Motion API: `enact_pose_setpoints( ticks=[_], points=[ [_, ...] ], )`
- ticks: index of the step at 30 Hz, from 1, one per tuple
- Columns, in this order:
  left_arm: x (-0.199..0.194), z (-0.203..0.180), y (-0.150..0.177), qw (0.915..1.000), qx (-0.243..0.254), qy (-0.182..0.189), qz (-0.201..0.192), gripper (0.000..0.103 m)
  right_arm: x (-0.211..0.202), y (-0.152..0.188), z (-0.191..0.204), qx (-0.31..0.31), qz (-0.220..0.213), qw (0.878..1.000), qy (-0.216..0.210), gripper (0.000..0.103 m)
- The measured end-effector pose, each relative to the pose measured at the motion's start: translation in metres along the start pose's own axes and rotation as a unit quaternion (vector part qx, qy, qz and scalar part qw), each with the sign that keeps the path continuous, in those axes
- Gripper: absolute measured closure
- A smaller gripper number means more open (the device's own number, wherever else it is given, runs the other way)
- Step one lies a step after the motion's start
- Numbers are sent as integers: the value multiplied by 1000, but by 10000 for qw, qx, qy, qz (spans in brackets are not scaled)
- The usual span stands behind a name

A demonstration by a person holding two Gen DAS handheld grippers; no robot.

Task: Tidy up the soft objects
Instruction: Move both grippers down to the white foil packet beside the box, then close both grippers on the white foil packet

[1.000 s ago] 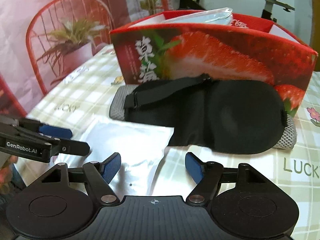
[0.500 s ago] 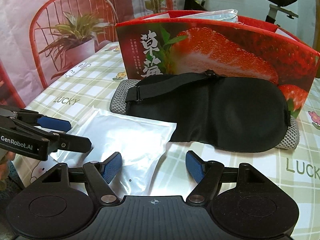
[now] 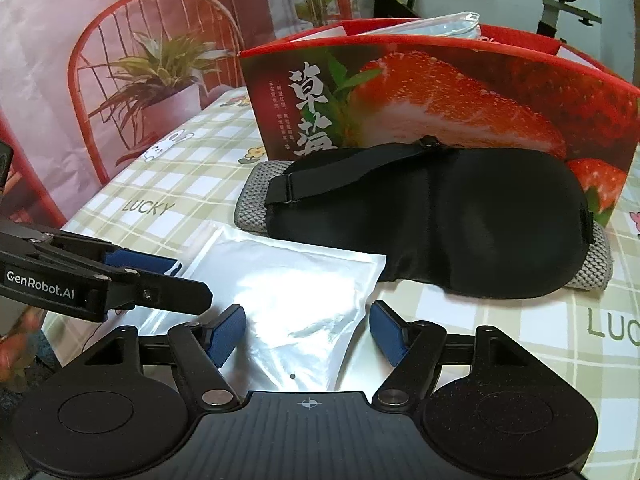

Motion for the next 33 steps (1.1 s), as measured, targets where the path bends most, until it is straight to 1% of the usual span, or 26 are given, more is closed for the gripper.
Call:
enact_pose_setpoints(
  ticks=[2,5,7,9,11,12,13,16,18,22,24,26,29,33],
  points=[
    [1,1,0,9999,-84,78,-9,41,0,0,0,19,2,10000,-2,39],
    [1,-2,1,10000,-27,68,-17,41,0,-1,0,135,9,9998,-136,40],
    [0,-1,1,10000,-22,66,-24,41,-1,-1,0,158,9,9998,-158,44],
    [0,0,1,10000,-41,68,-39,42,-1,-1,0,221,7,9995,-230,57],
    [-1,1,2,9999,-63,73,-64,42,-1,-1,-1,298,30,9989,-369,64],
    [-1,1,2,9999,-66,72,-72,42,-1,0,1,285,46,9987,-424,70],
    [-1,2,2,9999,-72,72,-81,42,0,0,3,260,64,9985,-477,71],
    [-2,3,3,9998,-126,85,-113,44,0,0,6,167,65,9989,-443,73],
    [-3,4,3,9998,-159,85,-124,46,0,0,6,233,58,9988,-425,76],
    [-3,4,2,9997,-172,75,-134,48,2,0,4,316,58,9987,-402,77],
    [-3,5,2,9997,-181,64,-141,49,1,-1,2,289,54,9990,-339,74],
    [-4,7,2,9996,-232,52,-137,54,-1,-2,-1,327,35,9991,-285,70],
    [-6,10,1,9992,-364,137,-60,60,-6,-4,-7,421,-16,9990,-176,70],
    [-9,11,2,9987,-457,235,-48,64,-9,-5,-17,650,6,9978,-136,65]
  ],
)
Point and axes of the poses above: each gripper's, at about its wrist camera, not at the fingertips, and x roughly the way its jaws point, z to its left, y to its underside, the point moved 2 cm from there along x, roughly the way its jaws point, and after that the axes turned 5 degrees about -z, right-handed, at the moved point
